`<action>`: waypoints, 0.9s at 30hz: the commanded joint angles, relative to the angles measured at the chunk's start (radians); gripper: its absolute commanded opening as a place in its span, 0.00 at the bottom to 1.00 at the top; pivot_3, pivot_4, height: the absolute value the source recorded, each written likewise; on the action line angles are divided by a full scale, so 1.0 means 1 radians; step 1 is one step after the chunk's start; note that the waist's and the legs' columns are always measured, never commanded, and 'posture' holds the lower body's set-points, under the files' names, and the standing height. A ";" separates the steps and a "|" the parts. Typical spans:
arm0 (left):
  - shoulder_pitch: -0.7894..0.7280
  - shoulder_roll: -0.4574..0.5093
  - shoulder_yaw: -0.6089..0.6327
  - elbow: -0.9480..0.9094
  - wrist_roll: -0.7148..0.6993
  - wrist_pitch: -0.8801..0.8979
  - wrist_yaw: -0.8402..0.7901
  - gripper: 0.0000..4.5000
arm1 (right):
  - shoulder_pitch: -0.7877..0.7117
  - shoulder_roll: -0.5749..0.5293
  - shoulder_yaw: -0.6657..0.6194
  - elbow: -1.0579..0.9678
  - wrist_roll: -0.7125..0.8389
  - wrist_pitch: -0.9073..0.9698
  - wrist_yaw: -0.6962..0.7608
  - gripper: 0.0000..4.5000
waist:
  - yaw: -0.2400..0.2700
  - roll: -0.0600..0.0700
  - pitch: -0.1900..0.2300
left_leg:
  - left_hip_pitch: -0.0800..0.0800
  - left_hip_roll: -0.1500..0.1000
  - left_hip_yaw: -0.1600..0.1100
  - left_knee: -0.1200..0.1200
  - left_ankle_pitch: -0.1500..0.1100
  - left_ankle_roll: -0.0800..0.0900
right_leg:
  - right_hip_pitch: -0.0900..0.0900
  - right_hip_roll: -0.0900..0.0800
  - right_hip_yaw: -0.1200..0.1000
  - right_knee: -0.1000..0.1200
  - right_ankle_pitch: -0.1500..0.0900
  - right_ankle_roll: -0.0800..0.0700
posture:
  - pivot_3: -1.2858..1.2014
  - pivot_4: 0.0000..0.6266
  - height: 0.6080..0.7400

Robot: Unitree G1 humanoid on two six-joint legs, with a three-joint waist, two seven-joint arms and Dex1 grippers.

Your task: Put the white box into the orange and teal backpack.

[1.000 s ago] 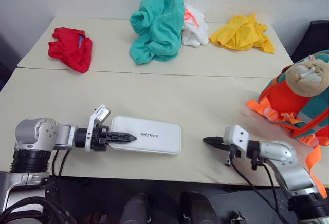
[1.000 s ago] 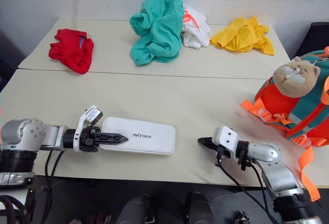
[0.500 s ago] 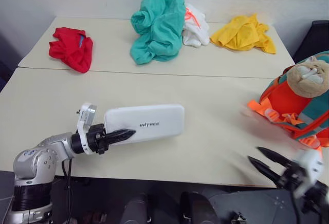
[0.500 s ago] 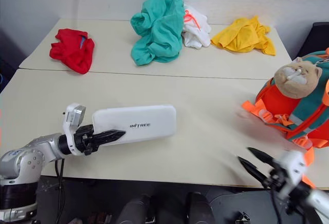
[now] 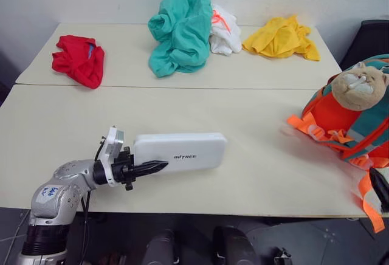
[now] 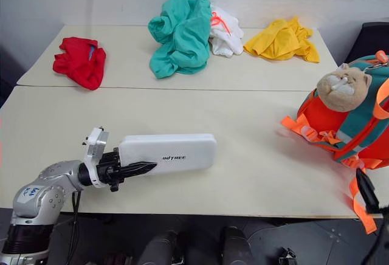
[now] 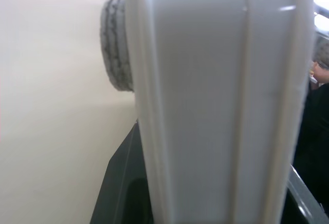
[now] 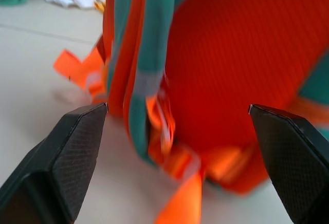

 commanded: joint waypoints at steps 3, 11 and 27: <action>0.033 0.034 0.062 -0.033 -0.047 -0.049 -0.047 0.30 | -0.197 -0.100 0.115 0.125 0.003 0.052 0.075 1.00 | 0.007 0.000 0.000 | 0.000 0.000 0.000 0.000 0.000 0.000 | 0.000 0.001 -0.001 0.000 0.000 0.000 | 0.52 0.24 1.00; 0.125 0.030 0.180 -0.044 -0.101 -0.037 0.026 0.30 | -0.490 -0.126 0.254 0.379 -0.060 -0.012 0.170 0.55 | 0.006 0.000 0.000 | -0.002 -0.001 0.000 0.004 0.002 0.003 | 0.001 0.000 -0.001 0.000 0.001 0.002 | 0.52 0.24 1.00; 0.152 0.047 0.408 0.223 -0.133 -0.073 0.114 0.30 | -0.716 0.108 0.702 -0.048 0.087 0.244 0.341 0.01 | -0.019 0.000 0.000 | -0.003 0.001 -0.001 0.002 0.002 0.000 | -0.003 0.001 -0.001 0.004 0.001 0.002 | 0.52 0.24 1.00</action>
